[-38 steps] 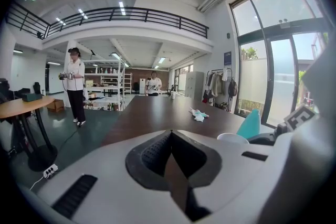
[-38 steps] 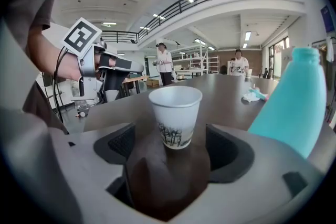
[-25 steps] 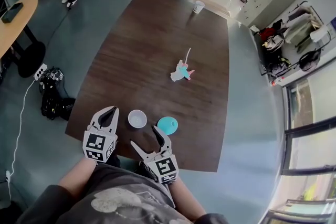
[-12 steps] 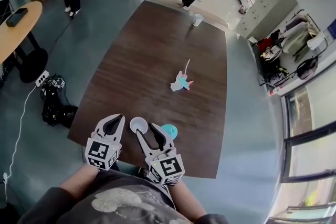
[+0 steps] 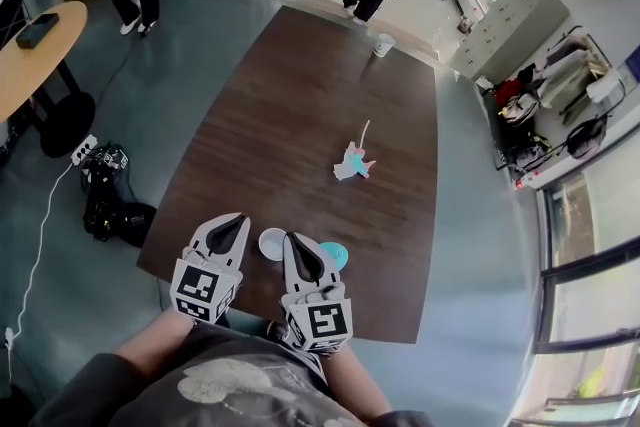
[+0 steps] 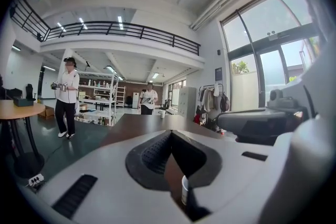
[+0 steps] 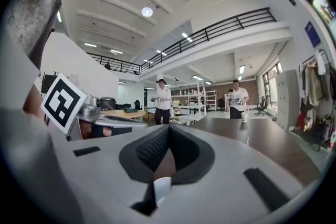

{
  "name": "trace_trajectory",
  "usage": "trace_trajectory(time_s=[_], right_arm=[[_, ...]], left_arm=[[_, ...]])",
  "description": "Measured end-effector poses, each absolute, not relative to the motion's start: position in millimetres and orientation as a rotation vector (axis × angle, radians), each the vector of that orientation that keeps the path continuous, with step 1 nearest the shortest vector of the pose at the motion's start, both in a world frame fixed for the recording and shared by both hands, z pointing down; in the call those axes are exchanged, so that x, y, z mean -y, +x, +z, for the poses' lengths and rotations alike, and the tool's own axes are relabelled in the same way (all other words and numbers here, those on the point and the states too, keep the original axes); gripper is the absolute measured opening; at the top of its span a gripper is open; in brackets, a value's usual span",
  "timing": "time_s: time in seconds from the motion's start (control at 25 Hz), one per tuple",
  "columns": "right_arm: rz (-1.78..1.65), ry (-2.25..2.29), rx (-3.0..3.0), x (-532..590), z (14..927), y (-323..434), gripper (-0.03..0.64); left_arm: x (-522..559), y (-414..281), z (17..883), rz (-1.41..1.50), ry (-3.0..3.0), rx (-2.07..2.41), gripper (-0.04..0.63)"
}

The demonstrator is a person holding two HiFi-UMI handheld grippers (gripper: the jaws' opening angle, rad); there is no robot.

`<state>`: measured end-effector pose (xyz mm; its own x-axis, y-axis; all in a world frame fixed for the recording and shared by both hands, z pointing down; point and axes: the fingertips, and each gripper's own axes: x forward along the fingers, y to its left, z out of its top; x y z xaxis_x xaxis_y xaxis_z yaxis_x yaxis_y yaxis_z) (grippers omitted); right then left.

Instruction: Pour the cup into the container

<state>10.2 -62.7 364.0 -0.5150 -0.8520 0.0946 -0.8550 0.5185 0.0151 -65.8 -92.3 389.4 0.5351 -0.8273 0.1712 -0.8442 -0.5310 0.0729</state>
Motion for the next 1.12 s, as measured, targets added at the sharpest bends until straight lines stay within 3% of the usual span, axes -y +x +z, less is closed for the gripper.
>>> trace_trajectory(time_s=[1.12], right_arm=[[-0.067, 1.458, 2.538, 66, 371, 12, -0.014]], left_arm=[[100, -75, 405, 0.165, 2.591, 1.403, 0.008]])
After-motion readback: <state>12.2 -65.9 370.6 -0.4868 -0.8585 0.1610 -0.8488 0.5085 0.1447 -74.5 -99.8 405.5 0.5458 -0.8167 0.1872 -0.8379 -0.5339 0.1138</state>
